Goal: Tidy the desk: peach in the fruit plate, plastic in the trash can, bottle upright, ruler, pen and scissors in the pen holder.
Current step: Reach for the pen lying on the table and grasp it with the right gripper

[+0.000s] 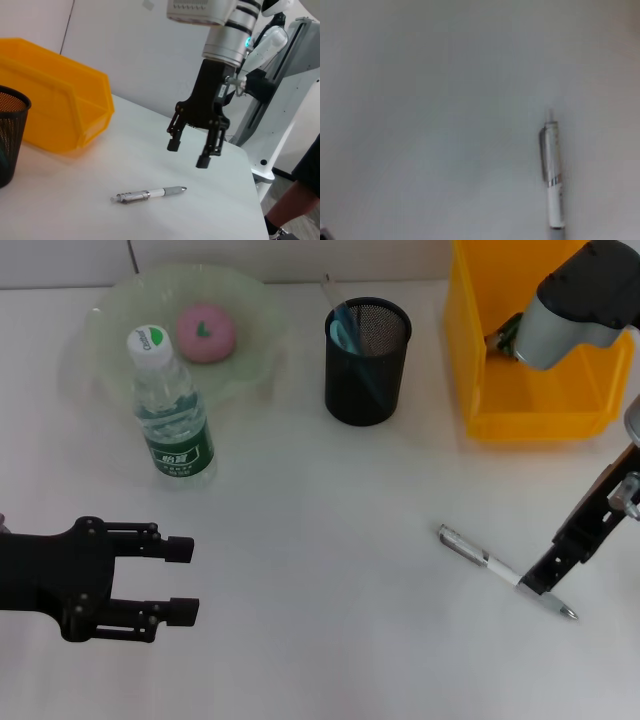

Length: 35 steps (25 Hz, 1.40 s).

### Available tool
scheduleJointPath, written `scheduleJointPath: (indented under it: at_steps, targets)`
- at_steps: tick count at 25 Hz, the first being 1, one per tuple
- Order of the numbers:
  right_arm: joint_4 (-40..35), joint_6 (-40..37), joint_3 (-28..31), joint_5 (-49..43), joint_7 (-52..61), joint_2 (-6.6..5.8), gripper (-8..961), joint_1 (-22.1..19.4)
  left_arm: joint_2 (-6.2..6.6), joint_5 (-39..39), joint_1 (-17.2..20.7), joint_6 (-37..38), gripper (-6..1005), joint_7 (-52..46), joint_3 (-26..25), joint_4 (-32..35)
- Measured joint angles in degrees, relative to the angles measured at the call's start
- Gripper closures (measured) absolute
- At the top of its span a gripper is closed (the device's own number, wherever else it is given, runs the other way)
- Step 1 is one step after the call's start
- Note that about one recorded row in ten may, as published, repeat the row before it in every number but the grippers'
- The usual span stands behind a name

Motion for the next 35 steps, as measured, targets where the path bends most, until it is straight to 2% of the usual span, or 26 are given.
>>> scheduleJointPath:
  at_steps: [6,15,34,35]
  targets:
    - [1.18,8.83,-1.12,-0.58,0.11,0.15,203,-2.98,-0.05,0.05,-0.06,-0.14,273,0.05,0.00,0.00]
    - [2.79,17.54,-10.48,-0.37,1.00,0.24,211,-5.11,-0.04,0.06,-0.07,-0.93,273,-0.07,0.00,0.00]
    - [4.54,25.88,-21.12,-0.52,6.75,0.23,229,-6.18,0.04,0.05,0.46,-1.05,273,-0.51,-0.53,-0.01]
    - [4.54,26.05,-21.41,-0.56,7.03,0.23,258,-6.22,0.05,0.06,0.46,-1.05,273,-0.51,-0.53,-0.01]
